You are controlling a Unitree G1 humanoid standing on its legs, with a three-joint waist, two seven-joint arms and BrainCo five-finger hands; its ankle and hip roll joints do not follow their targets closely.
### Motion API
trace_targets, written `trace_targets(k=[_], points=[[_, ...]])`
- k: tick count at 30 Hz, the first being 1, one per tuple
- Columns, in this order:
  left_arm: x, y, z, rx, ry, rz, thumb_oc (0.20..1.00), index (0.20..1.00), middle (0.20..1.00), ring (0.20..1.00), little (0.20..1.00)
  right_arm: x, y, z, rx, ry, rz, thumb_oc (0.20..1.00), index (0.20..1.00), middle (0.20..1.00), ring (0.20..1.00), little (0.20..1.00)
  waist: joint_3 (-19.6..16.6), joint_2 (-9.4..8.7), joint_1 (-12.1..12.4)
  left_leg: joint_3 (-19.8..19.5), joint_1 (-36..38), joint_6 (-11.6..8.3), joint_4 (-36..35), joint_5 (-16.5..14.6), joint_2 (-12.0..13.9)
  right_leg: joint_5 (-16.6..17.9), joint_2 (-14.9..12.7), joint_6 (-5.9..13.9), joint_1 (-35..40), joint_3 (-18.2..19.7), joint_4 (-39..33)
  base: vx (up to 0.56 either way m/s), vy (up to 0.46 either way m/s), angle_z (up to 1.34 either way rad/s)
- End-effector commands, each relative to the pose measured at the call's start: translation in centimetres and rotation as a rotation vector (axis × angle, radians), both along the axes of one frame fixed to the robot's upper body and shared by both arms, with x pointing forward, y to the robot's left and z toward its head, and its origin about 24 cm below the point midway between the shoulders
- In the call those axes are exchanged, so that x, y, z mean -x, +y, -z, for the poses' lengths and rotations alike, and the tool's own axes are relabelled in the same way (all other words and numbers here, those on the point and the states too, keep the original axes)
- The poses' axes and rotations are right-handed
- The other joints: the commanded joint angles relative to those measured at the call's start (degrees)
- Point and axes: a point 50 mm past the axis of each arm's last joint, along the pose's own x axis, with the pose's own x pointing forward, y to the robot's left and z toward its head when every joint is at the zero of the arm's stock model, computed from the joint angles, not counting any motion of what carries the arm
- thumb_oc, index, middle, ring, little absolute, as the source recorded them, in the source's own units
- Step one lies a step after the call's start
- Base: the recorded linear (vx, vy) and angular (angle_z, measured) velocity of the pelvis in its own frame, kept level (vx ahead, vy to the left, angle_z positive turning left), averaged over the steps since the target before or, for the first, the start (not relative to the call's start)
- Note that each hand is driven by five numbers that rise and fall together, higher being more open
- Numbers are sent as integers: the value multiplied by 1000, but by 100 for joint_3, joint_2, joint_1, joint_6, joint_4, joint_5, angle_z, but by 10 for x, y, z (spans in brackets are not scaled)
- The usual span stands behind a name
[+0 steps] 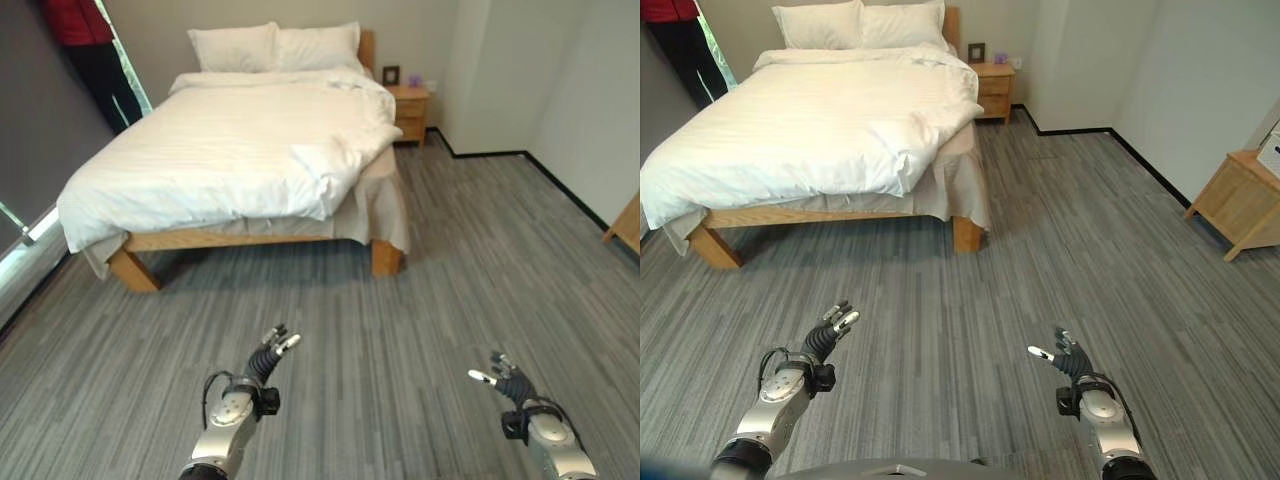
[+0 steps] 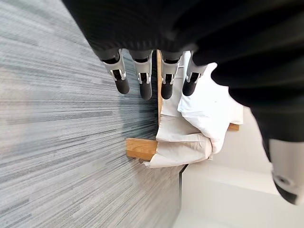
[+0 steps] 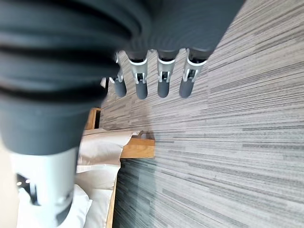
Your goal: Making the bed.
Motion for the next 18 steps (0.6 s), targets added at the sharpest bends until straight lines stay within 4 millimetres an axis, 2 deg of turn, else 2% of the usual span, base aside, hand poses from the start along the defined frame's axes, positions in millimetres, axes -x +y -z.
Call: trace_targets(k=[1,3,6,9,11,12,13,14,15,16,18], points=[[-6,4,-5,12,-49,-47,1000,1000,1000,1000,1000,-20,18,-22,15,-154,-107,1000,1000,1000,1000,1000,-102,-252,-78,-433,-346,-96,-284,493,-157,351,-262,319,-77,61,-99,0,0,0],[-5,6,-4,11,-47,-61,1000,1000,1000,1000,1000,-21,18,-22,19,-153,-106,1000,1000,1000,1000,1000,-64,-253,-65,-436,-357,-90,-284,495,-155,359,-262,326,-92,68,-99,-18,-8,-7],[-5,10,-5,24,-56,-121,1000,1000,1000,1000,1000,-32,25,-33,27,-213,-136,1000,1000,1000,1000,1000,69,-260,-14,-403,-387,-38,-284,485,-163,381,-251,332,-146,87,-99,-15,7,-23],[-13,20,-16,-1,-109,-171,1000,1000,1000,1000,1000,-46,28,-49,35,-291,-136,1000,1000,1000,1000,1000,239,-263,29,-385,-415,24,-284,500,-213,345,-296,299,-163,50,-99,21,38,-7],[-17,21,-21,-13,-128,-172,1000,1000,1000,1000,1000,-50,29,-53,38,-307,-135,1000,1000,1000,1000,1000,284,-264,43,-380,-449,40,-243,499,-234,332,-324,299,-161,22,-99,12,66,-2],[-28,22,-33,-16,-179,-184,1000,1000,1000,1000,1000,-60,30,-66,45,-366,-139,1000,1000,1000,1000,1000,437,-208,58,-355,-640,106,-34,430,-294,202,-408,265,-362,-71,226,-9,83,0],[-28,22,-33,-16,-180,-184,1000,1000,1000,1000,1000,-61,30,-66,45,-366,-139,1000,1000,1000,1000,1000,429,-209,56,-356,-662,106,-16,424,-296,189,-410,265,-387,-71,251,-48,118,1],[-32,24,-39,-22,-205,-189,1000,1000,1000,1000,1000,-67,32,-73,46,-394,-144,1000,1000,1000,1000,1000,498,-145,84,-329,-774,173,60,372,-316,75,-456,289,-720,-115,782,-44,99,3],[-35,26,-43,-35,-219,-194,1000,1000,1000,1000,1000,-72,36,-78,50,-414,-162,1000,1000,1000,1000,1000,556,-106,111,-260,-840,215,98,340,-336,128,-474,410,-1090,-167,1375,-30,156,-3],[-37,28,-49,-47,-243,-190,1000,1000,1000,1000,1000,-75,40,-82,52,-431,-181,1000,1000,1000,1000,1000,610,-60,135,-175,-901,258,212,279,-346,319,-581,557,-1428,-200,2096,22,151,-9],[-41,30,-58,-75,-273,-177,1000,1000,1000,1000,1000,-81,48,-90,51,-460,-214,1000,1000,1000,1000,1000,761,4,148,-162,-889,317,492,92,-357,654,-807,641,-1936,-282,2967,169,93,-45]])
